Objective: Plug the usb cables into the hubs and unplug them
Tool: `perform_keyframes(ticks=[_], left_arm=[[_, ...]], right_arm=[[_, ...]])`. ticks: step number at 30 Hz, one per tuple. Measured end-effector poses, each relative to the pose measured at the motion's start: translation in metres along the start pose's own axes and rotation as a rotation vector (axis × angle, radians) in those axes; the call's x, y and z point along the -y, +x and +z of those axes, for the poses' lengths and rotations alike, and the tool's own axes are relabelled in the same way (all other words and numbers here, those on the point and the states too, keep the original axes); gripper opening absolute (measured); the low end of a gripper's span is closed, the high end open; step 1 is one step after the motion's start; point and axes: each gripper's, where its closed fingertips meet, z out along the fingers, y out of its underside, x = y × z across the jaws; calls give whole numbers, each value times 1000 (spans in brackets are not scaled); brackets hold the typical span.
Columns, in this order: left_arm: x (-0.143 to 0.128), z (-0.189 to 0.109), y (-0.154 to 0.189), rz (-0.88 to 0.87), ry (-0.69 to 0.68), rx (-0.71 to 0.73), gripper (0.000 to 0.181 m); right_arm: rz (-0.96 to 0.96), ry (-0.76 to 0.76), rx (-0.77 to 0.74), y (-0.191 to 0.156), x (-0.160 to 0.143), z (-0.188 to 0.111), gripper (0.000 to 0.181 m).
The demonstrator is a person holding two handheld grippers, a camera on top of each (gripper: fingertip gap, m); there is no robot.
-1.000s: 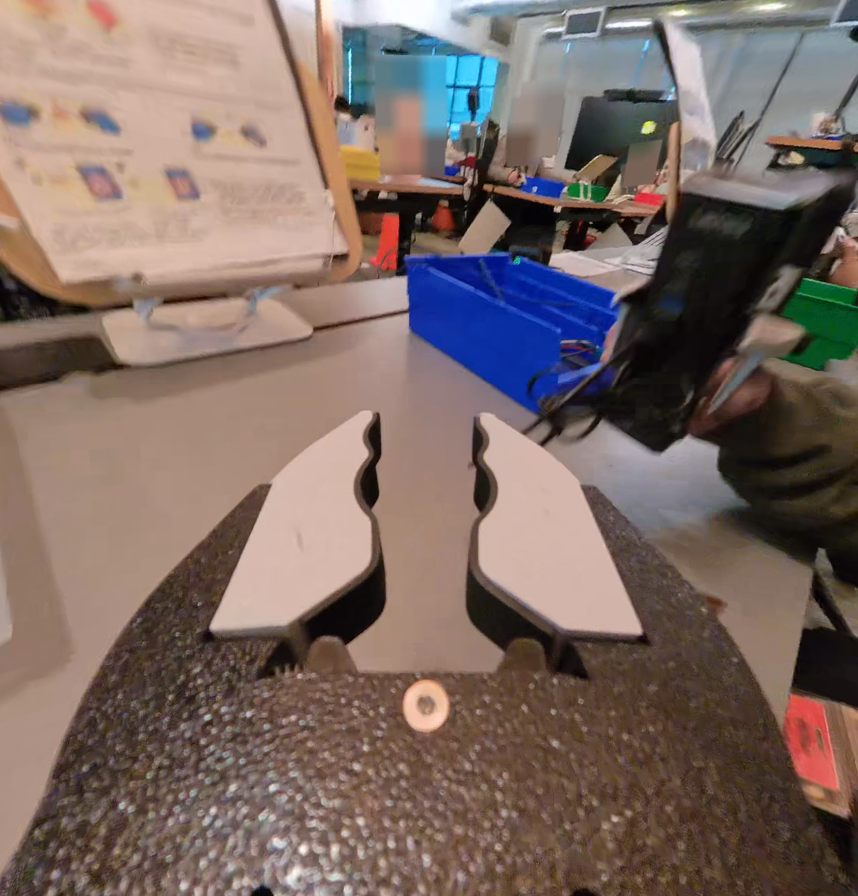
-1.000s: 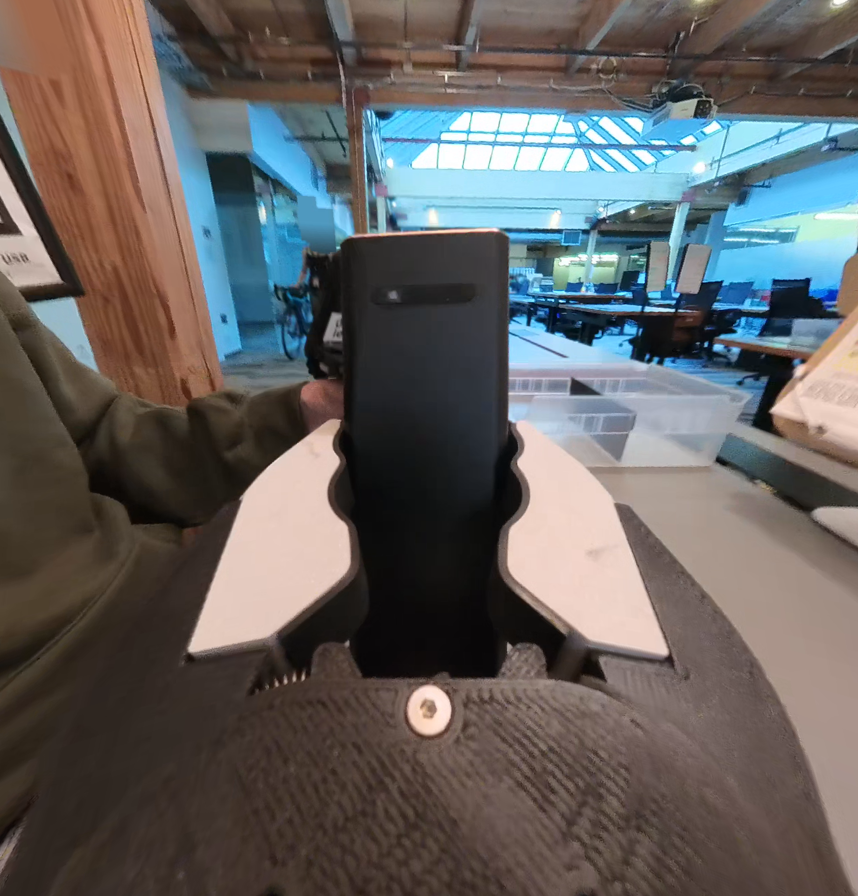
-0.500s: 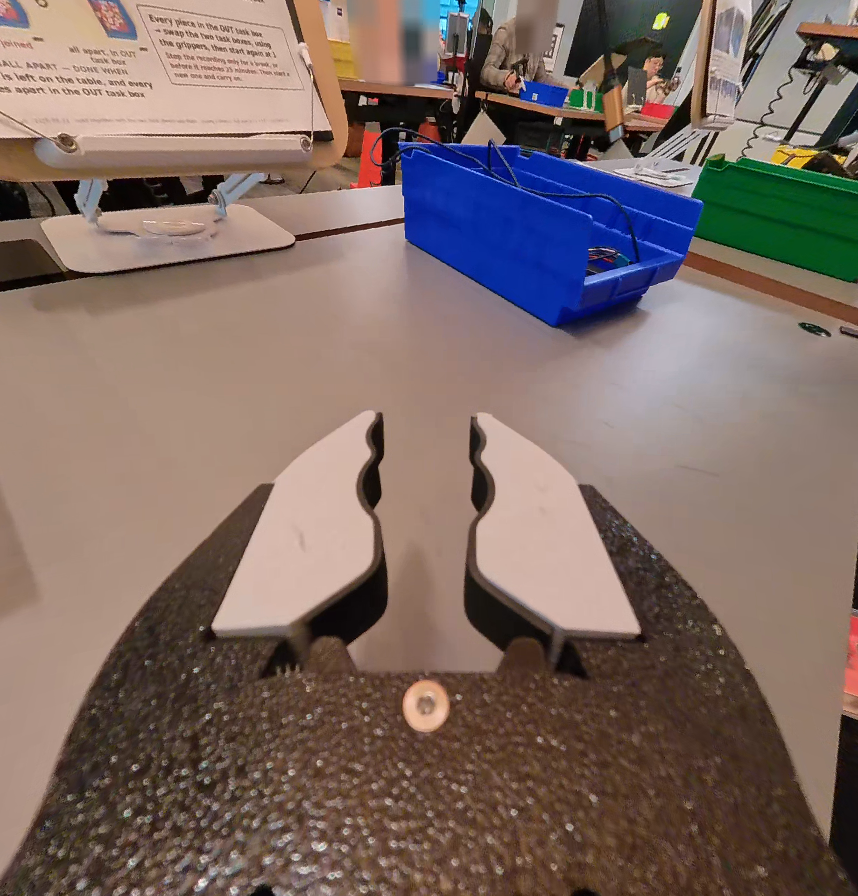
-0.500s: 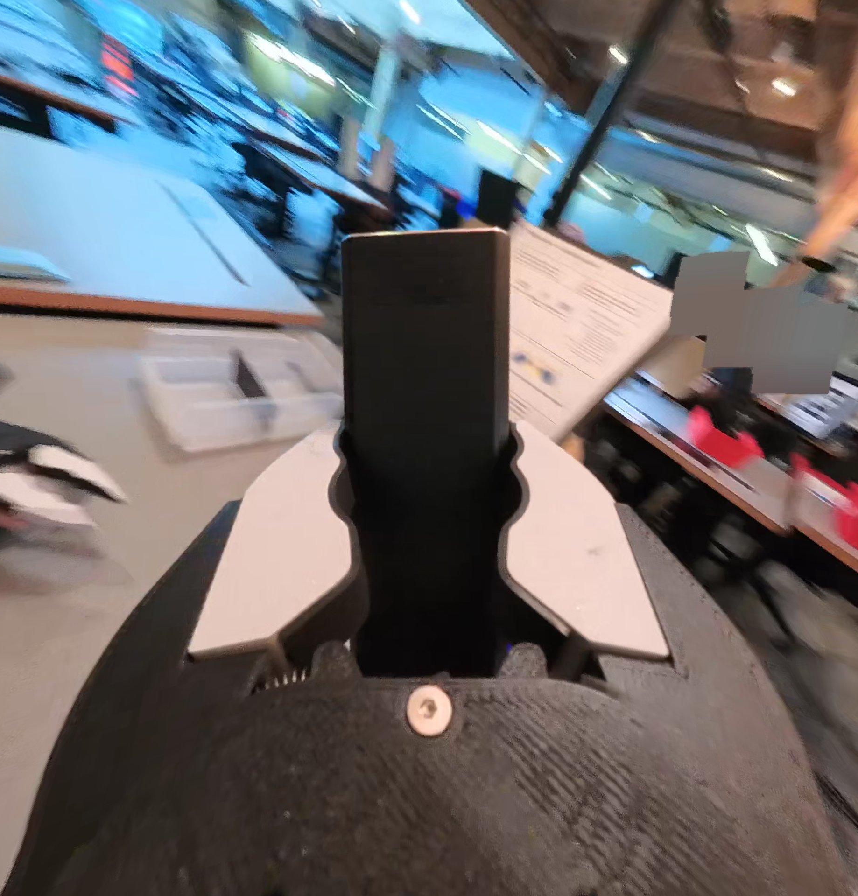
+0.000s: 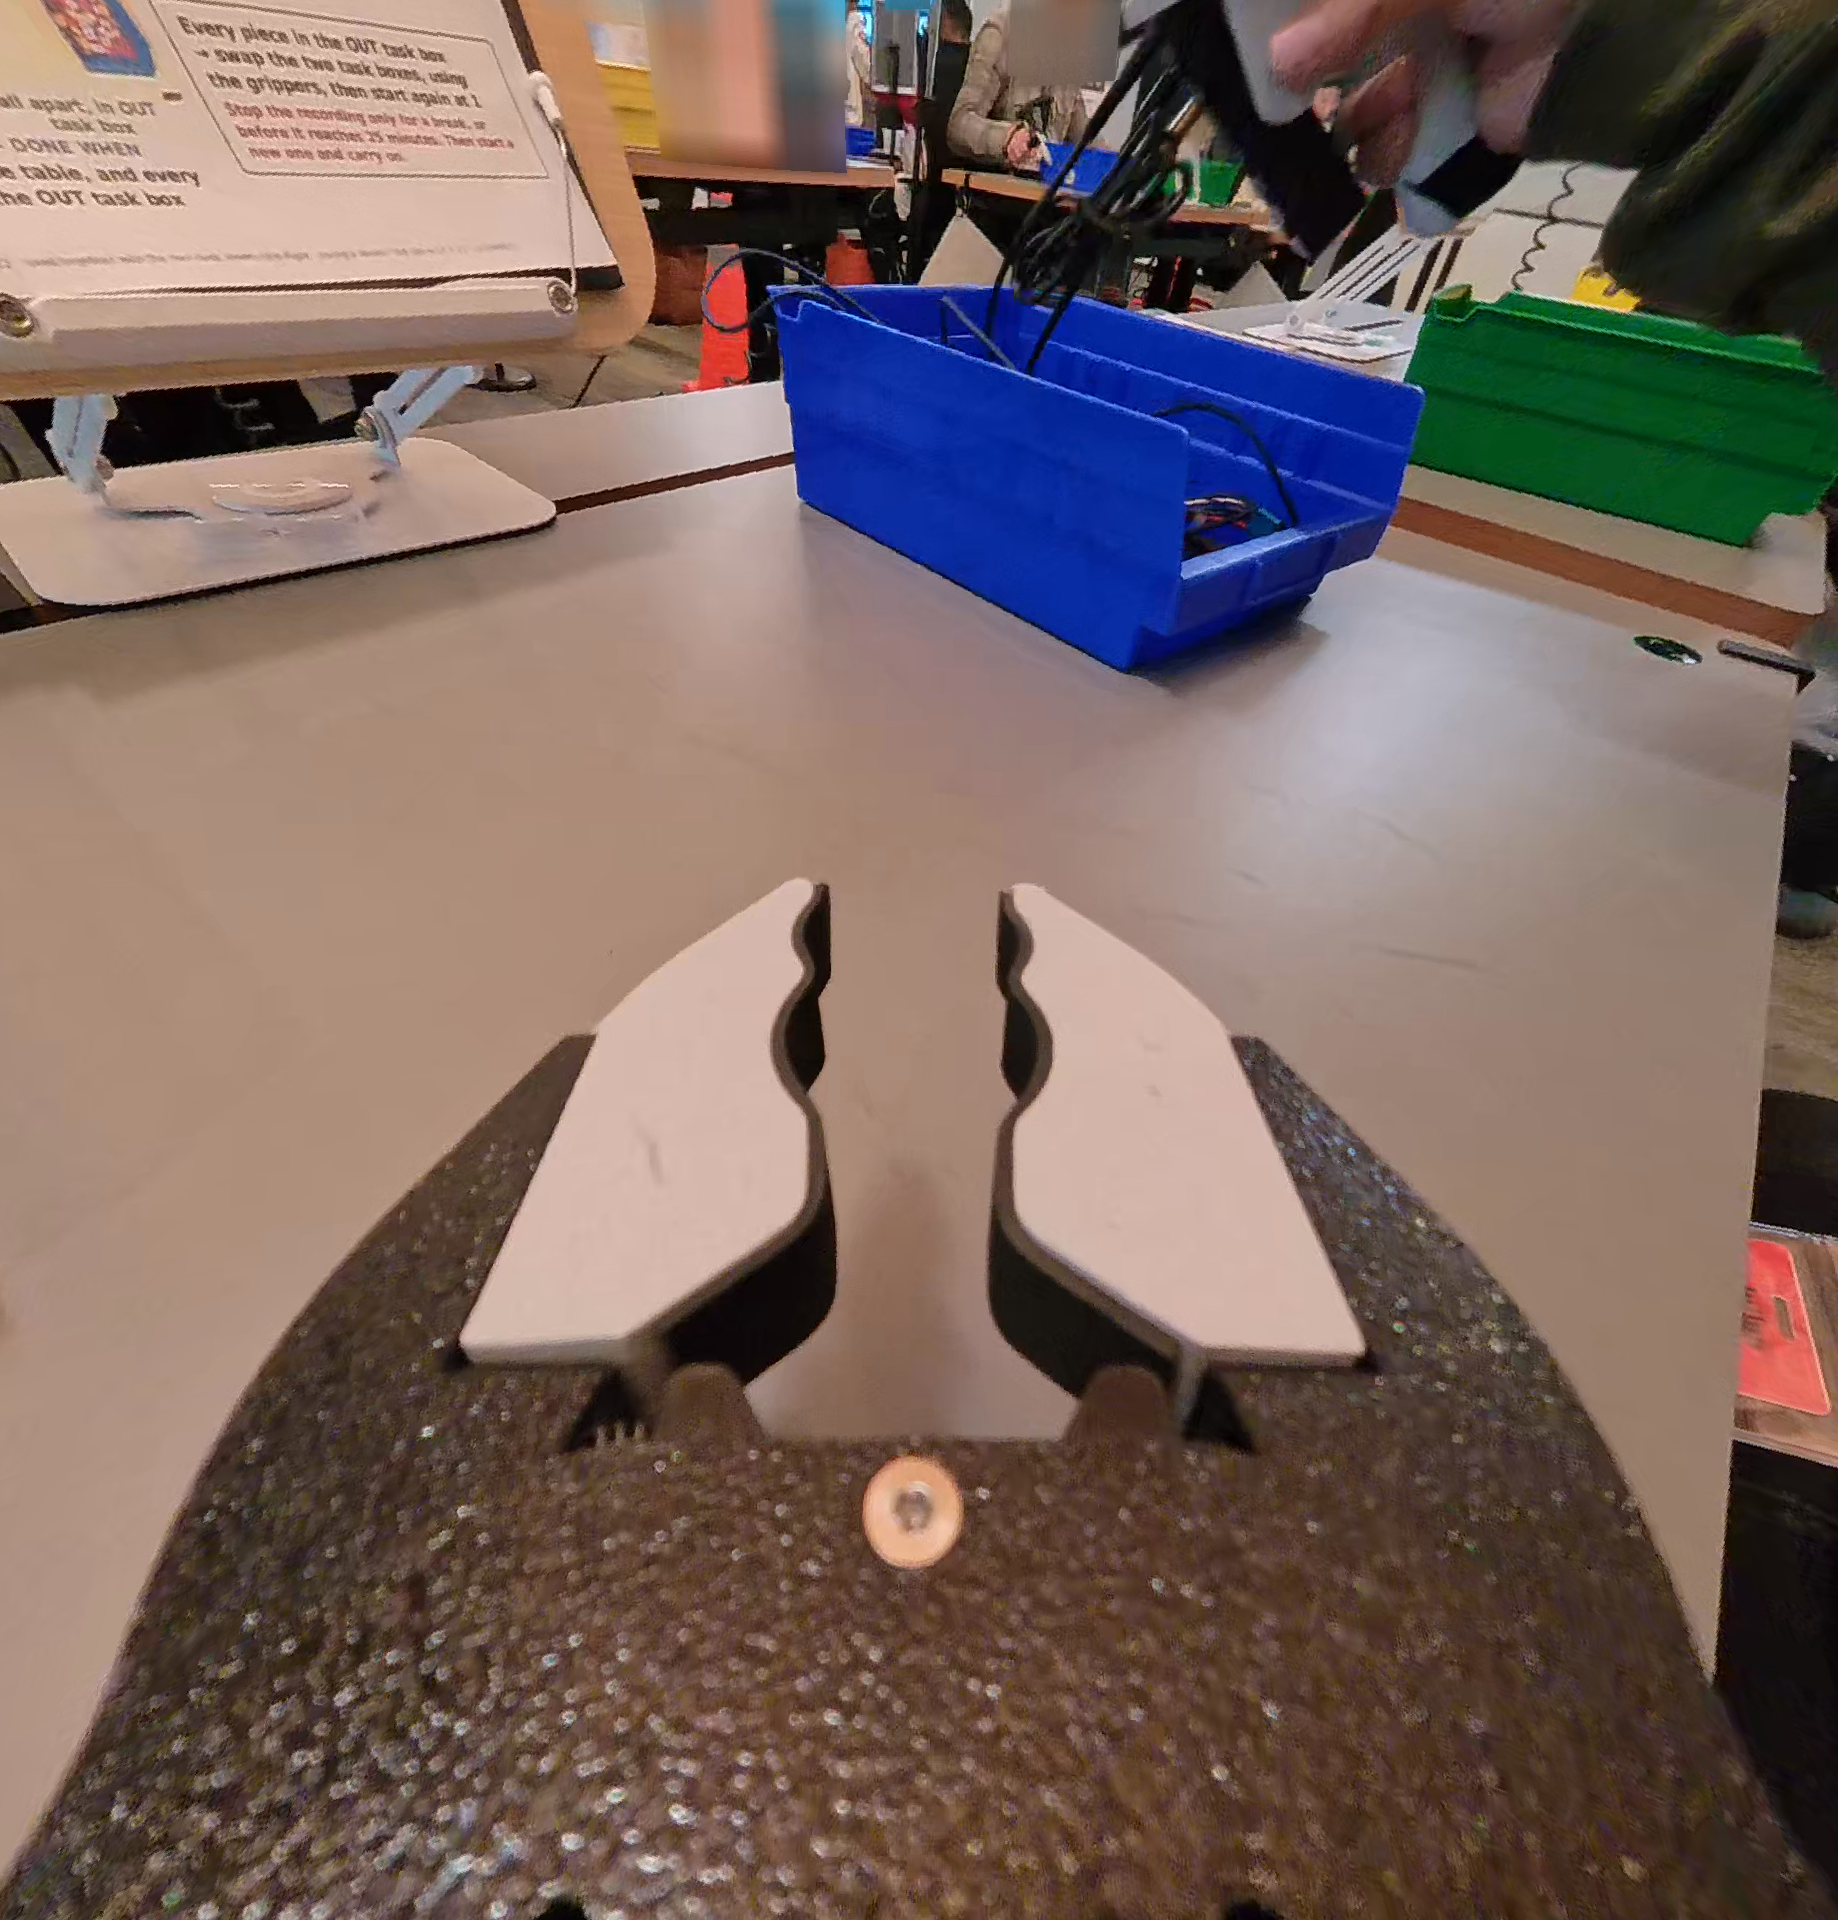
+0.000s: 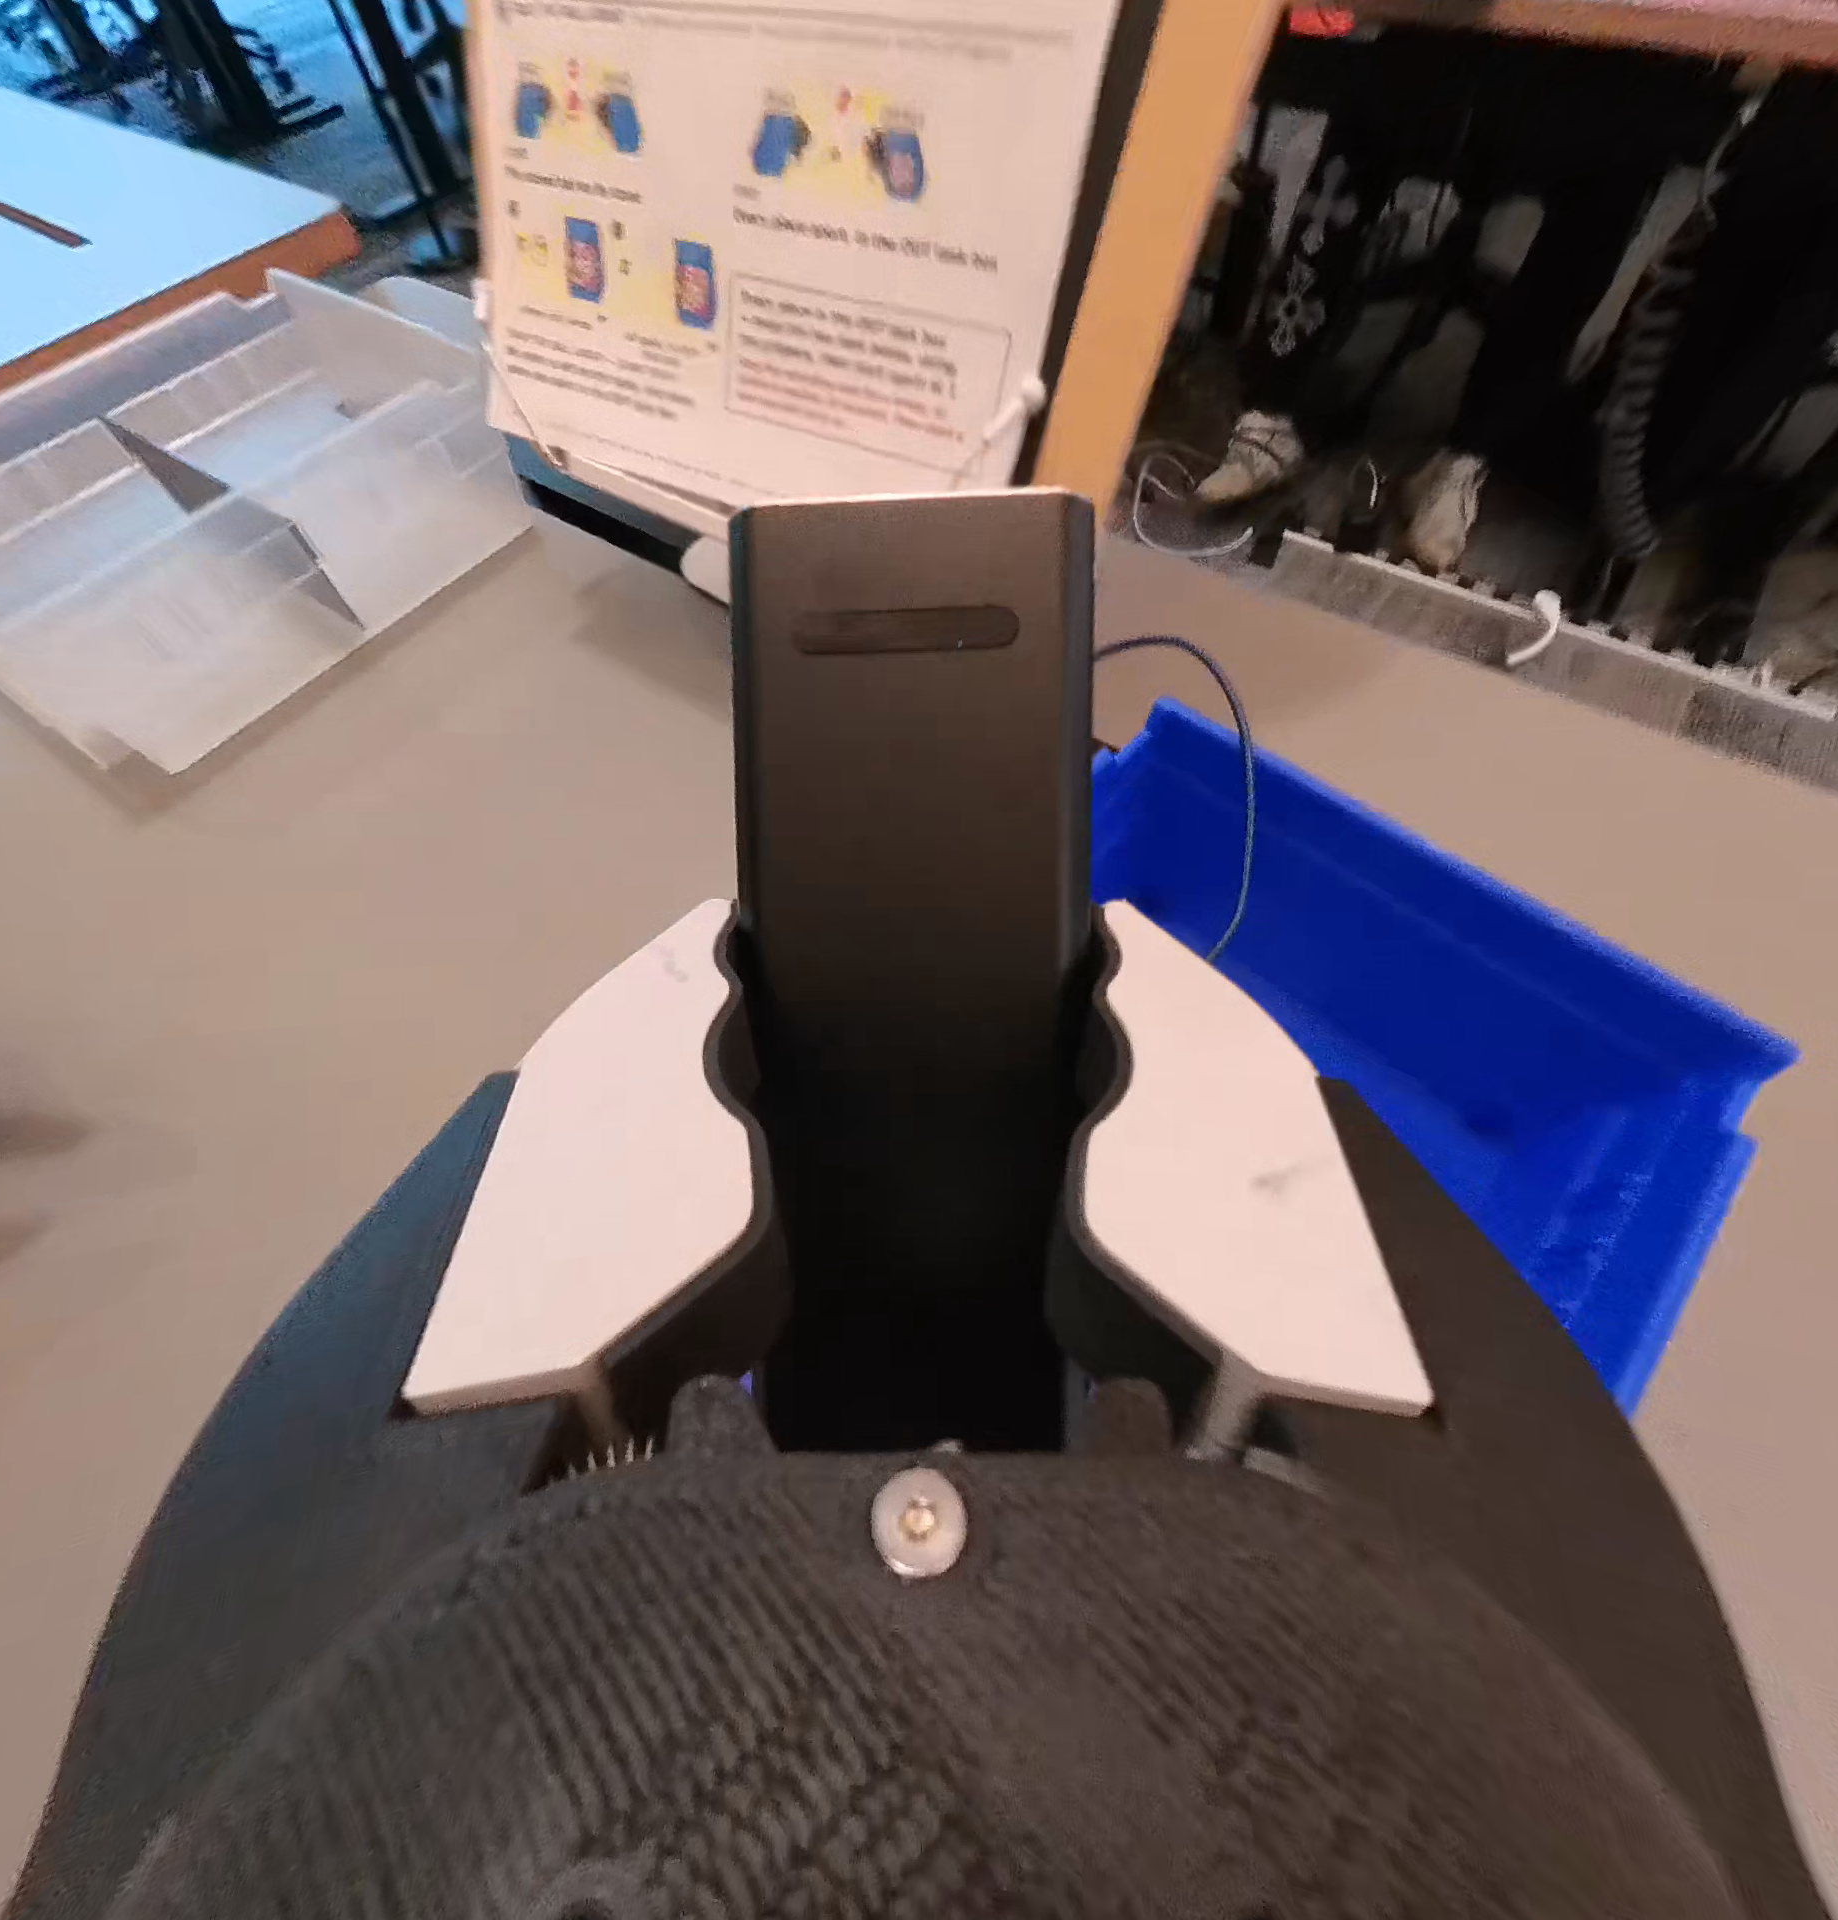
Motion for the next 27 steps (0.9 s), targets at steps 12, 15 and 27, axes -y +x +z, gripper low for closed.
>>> perform_keyframes(ticks=[12, 15, 27], left_arm=[[-7, 16, 23, 40, -86, -24, 39], [5, 31, 44, -2, -54, -34, 53], [80, 255, 91, -32, -269, 168, 80]], right_arm=[[76, -69, -175, 36, -68, -7, 67], [83, 115, -159, 8, -64, -53, 68], [105, 294, -351, -4, -87, -106, 93]])
